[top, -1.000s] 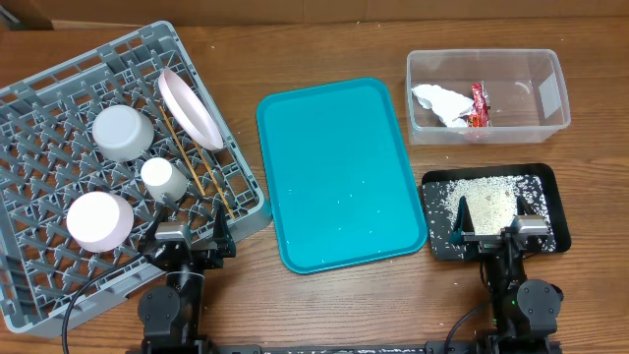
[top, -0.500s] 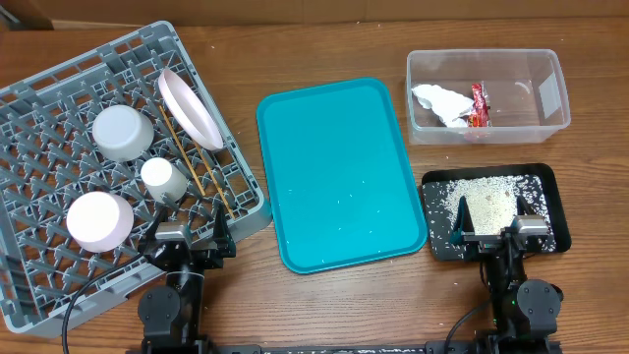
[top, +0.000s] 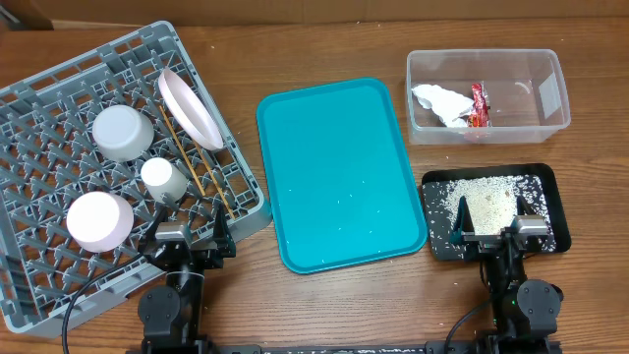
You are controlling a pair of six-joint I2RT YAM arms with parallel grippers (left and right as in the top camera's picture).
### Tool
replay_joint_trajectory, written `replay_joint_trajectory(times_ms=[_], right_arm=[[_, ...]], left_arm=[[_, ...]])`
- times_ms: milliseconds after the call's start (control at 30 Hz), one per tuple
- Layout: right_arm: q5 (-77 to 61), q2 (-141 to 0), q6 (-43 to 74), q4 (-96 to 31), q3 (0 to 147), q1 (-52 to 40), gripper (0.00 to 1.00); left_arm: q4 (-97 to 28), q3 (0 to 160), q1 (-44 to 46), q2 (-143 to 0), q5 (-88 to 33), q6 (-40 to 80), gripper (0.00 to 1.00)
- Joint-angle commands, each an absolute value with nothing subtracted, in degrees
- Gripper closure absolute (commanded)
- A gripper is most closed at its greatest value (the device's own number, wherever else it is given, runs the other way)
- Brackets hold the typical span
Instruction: Sort waste into correct bins and load items into the dishwasher
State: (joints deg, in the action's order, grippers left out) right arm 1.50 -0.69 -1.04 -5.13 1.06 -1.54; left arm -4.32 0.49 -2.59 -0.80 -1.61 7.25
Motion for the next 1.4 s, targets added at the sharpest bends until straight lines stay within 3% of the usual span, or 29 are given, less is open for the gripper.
replay_joint_trajectory(times_ms=[0, 1367], right_arm=[[1.83, -0.16, -0.58, -4.69, 0.49, -1.39, 0.00], [1.41, -0.16, -0.58, -4.80, 0.49, -0.51, 0.00]], left_arm=[[-4.40, 0.27, -2.22, -0.21, -0.95, 6.20, 0.00], [-4.40, 0.27, -2.22, -0.21, -0.95, 6.20, 0.00]])
